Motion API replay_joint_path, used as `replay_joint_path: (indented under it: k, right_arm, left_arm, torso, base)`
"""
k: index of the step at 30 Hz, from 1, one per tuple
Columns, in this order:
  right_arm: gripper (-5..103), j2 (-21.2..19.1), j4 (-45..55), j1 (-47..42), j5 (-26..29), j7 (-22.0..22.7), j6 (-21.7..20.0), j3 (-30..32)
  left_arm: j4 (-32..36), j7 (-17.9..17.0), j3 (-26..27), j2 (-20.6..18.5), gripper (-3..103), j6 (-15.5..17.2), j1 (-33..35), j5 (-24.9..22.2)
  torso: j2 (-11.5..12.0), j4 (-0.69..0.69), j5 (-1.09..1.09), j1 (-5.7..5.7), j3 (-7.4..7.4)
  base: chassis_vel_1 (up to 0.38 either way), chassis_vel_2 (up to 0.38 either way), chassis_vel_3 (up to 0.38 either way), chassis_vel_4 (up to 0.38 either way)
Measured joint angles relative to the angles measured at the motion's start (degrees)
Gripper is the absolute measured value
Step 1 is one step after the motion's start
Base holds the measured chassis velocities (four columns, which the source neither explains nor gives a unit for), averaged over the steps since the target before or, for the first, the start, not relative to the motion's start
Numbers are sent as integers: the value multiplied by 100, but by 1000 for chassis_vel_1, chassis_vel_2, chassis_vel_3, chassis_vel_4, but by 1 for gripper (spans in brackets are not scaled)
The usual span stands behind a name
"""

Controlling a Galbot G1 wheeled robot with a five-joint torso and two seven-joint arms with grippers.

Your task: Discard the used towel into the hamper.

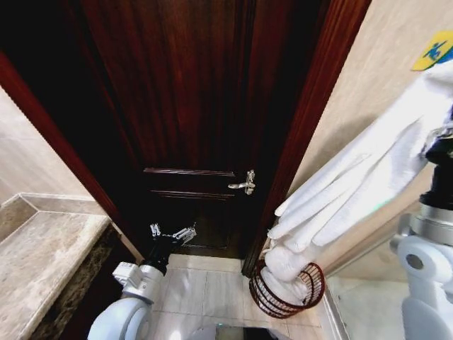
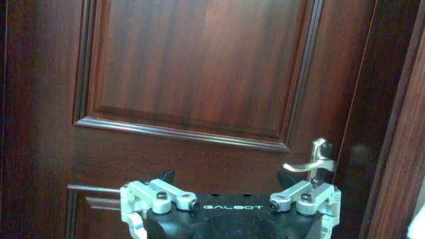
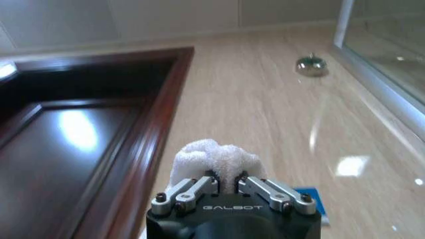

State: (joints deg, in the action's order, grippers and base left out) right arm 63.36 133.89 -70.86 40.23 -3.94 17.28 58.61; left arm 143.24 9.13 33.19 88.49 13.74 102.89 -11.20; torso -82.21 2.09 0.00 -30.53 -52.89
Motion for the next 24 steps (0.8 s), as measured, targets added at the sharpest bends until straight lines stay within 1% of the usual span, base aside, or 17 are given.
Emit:
replay_joint_path:
  k: [8, 12, 14, 17, 18, 19, 20, 24]
  right_arm:
    - [12, 30, -197, -112, -177, -22, 6, -52]
    - [12, 101, -381, -97, -364, -72, 90, -73]
    - [12, 181, -518, -118, -481, -138, 182, -82]
    - [12, 210, -672, -268, -506, -204, 305, -42]
    - [12, 208, -752, -342, -507, -241, 383, -25]
    - [12, 202, -953, -485, -509, -342, 574, 2]
    - [12, 202, -953, -485, -509, -342, 574, 2]
    - [12, 297, -1251, -686, -527, -430, 817, -31]
  left_arm:
    - [0, 0, 0, 0, 100, 0, 0, 0]
    - [0, 0, 0, 0, 100, 0, 0, 0]
    - [0, 0, 0, 0, 100, 0, 0, 0]
    - [0, 0, 0, 0, 100, 0, 0, 0]
    - [0, 0, 0, 0, 100, 0, 0, 0]
    - [0, 0, 0, 0, 100, 0, 0, 0]
    - [0, 0, 0, 0, 100, 0, 0, 0]
    - [0, 0, 0, 0, 100, 0, 0, 0]
  torso:
    - [2, 0, 0, -4, -1]
    - [2, 0, 0, -4, -1]
    - [2, 1, 0, -4, -1]
    - [2, 1, -1, -4, -1]
    - [2, 0, -1, -4, -1]
    - [2, 0, 1, -4, -1]
    - [2, 0, 1, -4, -1]
    - [2, 0, 1, -3, -1]
  base:
    - [0, 0, 0, 0]
    - [0, 0, 0, 0]
    - [0, 0, 0, 0]
    - [0, 0, 0, 0]
    - [0, 0, 0, 0]
    - [0, 0, 0, 0]
    - [0, 0, 0, 0]
    - [0, 0, 0, 0]
